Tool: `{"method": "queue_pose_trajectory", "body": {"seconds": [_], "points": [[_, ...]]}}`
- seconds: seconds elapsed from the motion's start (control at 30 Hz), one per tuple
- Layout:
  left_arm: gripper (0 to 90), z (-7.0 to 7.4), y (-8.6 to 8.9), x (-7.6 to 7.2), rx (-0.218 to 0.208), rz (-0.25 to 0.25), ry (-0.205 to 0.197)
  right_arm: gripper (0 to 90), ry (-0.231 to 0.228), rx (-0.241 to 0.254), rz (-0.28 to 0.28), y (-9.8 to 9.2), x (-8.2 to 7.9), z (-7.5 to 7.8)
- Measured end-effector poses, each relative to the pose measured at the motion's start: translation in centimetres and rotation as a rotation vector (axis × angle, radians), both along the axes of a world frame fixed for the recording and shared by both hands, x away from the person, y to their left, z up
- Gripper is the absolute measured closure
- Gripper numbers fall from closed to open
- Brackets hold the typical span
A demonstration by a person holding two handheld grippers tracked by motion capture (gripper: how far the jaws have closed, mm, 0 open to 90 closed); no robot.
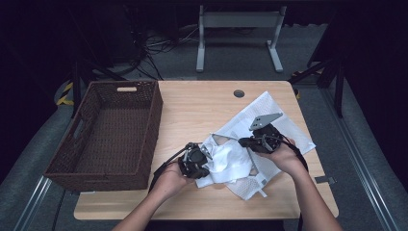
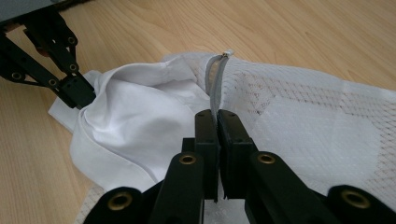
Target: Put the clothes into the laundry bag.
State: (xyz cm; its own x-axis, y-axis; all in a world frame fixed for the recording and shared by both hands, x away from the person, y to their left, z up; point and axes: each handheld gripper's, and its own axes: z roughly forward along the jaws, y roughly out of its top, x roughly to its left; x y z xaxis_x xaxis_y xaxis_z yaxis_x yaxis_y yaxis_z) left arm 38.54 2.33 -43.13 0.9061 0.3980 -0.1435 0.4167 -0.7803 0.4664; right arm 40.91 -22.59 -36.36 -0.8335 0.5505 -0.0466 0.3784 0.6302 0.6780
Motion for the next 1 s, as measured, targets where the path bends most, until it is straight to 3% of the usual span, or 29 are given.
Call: {"method": "queue_pose_trajectory", "body": {"seconds": [0.23,0.57,1.0], "points": [[90.0,0.2,-1.3,0.2,-0.018,-0.006,0.003,86.9,0.006,-0.004,0.005,0.2,-0.1,-0.1],[90.0,1.1,-3.6,1.8,-0.070,0.002,0.022,86.9,0.003,-0.003,0.020,0.7,-0.2,0.0],[90.0,1.5,-5.3,3.5,-0.097,0.013,0.023,86.9,0.003,0.002,0.037,1.0,-0.3,0.1]]}}
